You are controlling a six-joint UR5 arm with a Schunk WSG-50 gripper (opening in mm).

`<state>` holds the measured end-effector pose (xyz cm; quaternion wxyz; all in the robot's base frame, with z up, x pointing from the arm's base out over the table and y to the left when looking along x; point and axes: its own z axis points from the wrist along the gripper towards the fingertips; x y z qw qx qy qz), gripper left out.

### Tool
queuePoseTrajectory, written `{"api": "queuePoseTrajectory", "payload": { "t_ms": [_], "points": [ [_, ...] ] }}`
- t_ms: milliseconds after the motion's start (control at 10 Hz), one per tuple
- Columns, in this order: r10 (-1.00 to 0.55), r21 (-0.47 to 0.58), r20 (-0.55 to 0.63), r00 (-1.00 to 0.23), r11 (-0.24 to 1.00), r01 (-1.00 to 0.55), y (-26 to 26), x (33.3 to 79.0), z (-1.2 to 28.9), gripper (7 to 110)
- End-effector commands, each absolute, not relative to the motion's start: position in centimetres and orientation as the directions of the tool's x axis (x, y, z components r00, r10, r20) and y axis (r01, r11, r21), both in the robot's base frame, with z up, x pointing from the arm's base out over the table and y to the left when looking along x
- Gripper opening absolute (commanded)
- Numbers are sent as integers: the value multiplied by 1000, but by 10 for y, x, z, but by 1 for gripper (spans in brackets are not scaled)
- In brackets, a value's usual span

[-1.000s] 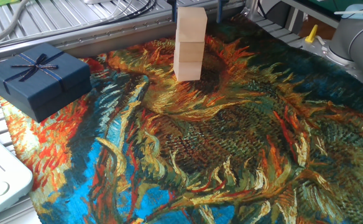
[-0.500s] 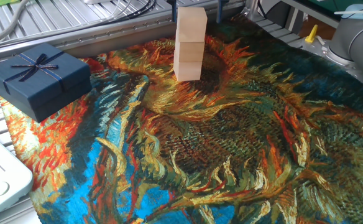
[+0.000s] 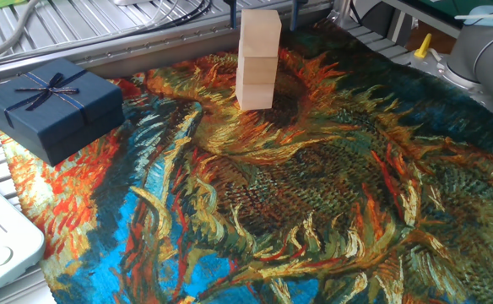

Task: Stack the blocks in a vertical line of five

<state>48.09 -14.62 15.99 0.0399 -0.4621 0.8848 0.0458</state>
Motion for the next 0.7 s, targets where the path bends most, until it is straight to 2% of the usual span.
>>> {"api": "queuePoseTrajectory", "payload": {
  "t_ms": [0,100,400,600],
  "points": [
    [-791,50,-197,-579,582,-811,-129,493,165,88],
    [-773,66,-269,-574,580,-812,-112,500,169,88],
    [-773,44,-289,-565,578,-815,-111,507,170,88],
    [-742,49,-353,-570,593,-804,-98,517,176,88]
  ]
}}
